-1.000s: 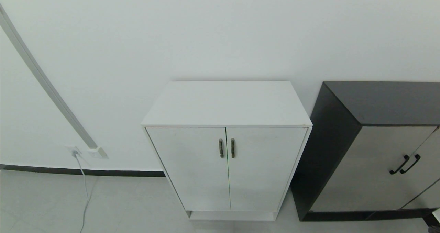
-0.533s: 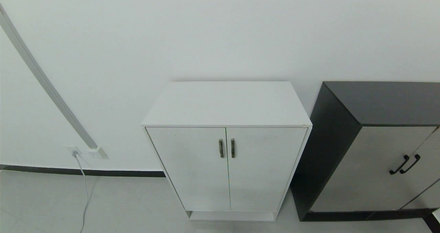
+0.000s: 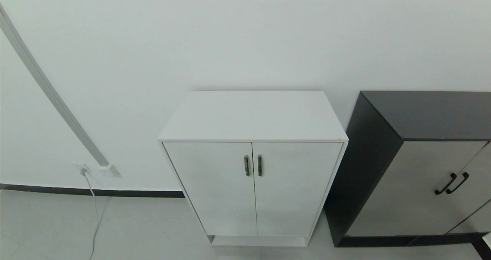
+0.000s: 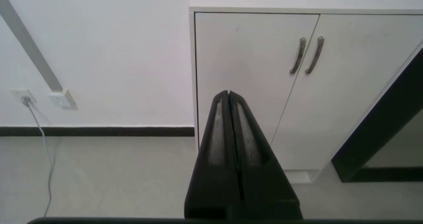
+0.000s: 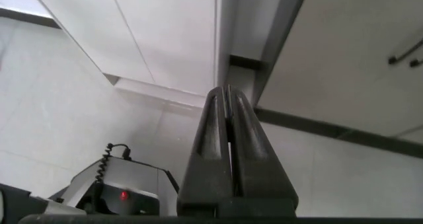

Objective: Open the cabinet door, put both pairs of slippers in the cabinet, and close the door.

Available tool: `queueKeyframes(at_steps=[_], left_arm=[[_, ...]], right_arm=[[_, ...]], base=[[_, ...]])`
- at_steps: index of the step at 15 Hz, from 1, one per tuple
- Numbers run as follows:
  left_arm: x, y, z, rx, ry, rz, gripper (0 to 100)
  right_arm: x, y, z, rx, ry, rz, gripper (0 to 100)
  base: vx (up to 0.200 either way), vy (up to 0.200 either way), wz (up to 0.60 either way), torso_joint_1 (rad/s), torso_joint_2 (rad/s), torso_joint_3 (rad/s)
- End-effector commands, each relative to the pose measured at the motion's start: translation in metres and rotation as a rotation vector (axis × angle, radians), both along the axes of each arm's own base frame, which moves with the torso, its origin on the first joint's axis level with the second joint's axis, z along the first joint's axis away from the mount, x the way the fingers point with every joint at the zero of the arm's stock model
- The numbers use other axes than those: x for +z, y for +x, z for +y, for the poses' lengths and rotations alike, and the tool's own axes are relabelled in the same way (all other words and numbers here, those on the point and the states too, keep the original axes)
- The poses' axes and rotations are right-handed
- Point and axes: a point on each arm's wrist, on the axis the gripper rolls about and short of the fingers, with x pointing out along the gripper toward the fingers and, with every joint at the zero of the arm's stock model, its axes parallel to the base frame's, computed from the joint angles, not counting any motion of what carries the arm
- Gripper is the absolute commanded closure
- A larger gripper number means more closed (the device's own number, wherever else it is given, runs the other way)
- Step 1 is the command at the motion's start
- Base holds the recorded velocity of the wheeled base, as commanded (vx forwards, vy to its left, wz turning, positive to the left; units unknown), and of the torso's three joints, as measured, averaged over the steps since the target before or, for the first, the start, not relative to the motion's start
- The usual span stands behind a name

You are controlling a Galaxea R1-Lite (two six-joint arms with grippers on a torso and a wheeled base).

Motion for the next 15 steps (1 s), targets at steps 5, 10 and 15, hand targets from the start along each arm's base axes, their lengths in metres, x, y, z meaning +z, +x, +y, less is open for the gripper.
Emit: queueKeyframes(at_steps=[5,10,15], left_arm=[[0.000,0.000,0.000,-0.001,-0.001,0.001,100],[0.000,0.000,0.000,-0.001,-0.002,0.001,100],[0.000,0.000,0.000,-0.001,-0.002,0.001,100]], right_arm=[[-0.006,-0.016,-0.004,0.126,0.026,-0.097,100],[-0.005,-0.019,-0.004,-0.027,0.074,-0.163,100],[-0.006,-0.021,-0.004,-0.101,0.080,-0.193,100]], base=[[0.000,0.000,0.00,0.000,0.00,0.000],[0.000,0.000,0.00,0.000,0.00,0.000],[0.000,0.000,0.00,0.000,0.00,0.000]])
